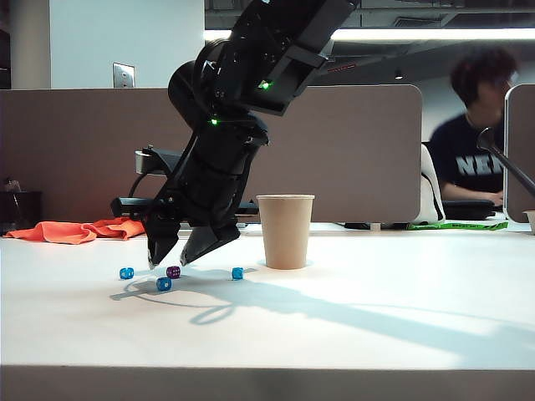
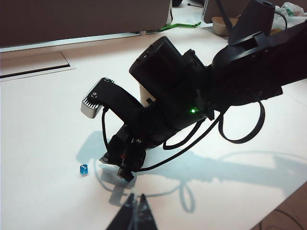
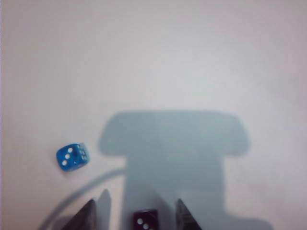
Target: Pick up the dice with a different color and drop it into the paper cup.
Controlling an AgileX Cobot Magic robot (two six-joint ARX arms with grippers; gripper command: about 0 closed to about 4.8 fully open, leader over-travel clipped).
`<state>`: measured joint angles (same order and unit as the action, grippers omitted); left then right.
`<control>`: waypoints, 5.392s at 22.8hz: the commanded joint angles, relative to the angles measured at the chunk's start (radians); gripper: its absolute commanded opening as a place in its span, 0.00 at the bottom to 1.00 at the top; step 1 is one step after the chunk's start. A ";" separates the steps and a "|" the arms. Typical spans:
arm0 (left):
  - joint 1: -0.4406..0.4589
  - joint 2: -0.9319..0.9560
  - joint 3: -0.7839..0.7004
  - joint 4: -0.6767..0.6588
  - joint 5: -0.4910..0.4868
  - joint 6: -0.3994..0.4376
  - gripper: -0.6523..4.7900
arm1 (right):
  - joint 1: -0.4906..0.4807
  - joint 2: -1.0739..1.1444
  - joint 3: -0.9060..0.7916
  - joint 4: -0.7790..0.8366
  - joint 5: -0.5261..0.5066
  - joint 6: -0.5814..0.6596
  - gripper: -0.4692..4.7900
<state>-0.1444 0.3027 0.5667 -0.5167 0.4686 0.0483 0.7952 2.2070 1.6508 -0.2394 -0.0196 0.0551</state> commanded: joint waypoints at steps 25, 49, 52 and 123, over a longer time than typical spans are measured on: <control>-0.001 0.000 0.005 0.045 0.007 -0.006 0.11 | 0.021 0.022 0.004 0.023 0.002 0.002 0.34; -0.001 -0.001 0.005 0.046 0.007 -0.031 0.11 | 0.012 -0.013 0.015 0.061 0.047 0.000 0.31; -0.001 -0.001 0.005 0.047 0.007 -0.031 0.11 | 0.008 -0.013 0.040 0.035 0.047 0.000 0.31; -0.001 -0.001 0.005 0.047 0.007 -0.050 0.11 | 0.048 0.026 0.045 -0.055 0.069 -0.003 0.39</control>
<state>-0.1444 0.3016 0.5667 -0.4831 0.4694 0.0025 0.8413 2.2326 1.6924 -0.2966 0.0456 0.0536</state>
